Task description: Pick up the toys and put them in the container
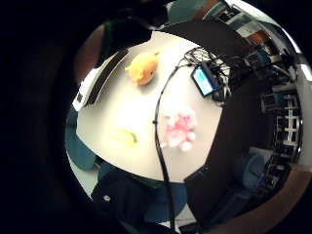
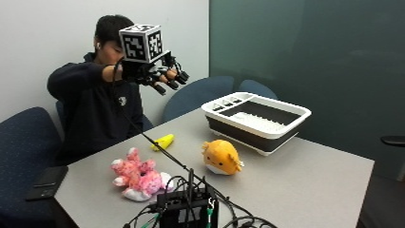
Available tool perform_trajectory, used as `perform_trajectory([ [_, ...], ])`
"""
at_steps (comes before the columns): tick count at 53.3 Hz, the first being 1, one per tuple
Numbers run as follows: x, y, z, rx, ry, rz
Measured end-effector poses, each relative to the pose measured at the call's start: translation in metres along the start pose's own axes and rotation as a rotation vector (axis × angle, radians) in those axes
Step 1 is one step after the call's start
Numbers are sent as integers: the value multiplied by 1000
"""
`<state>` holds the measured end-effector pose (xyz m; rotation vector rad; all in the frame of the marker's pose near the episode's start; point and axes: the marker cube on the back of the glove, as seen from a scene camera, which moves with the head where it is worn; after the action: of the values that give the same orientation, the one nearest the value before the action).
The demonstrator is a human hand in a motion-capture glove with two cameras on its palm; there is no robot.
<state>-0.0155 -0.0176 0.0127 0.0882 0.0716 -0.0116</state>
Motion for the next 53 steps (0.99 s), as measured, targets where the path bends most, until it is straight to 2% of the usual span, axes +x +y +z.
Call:
perform_trajectory([
  [4,23,19,-15,-87,-51,46],
  [17,38,28,-15,-117,-48,98],
  [26,39,35,-3,-122,-74,70],
  [32,31,43,20,-165,-68,8],
  [40,13,55,70,-315,44,-54],
  [48,26,37,103,-437,126,-22],
  [53,-3,59,137,-486,205,-114],
])
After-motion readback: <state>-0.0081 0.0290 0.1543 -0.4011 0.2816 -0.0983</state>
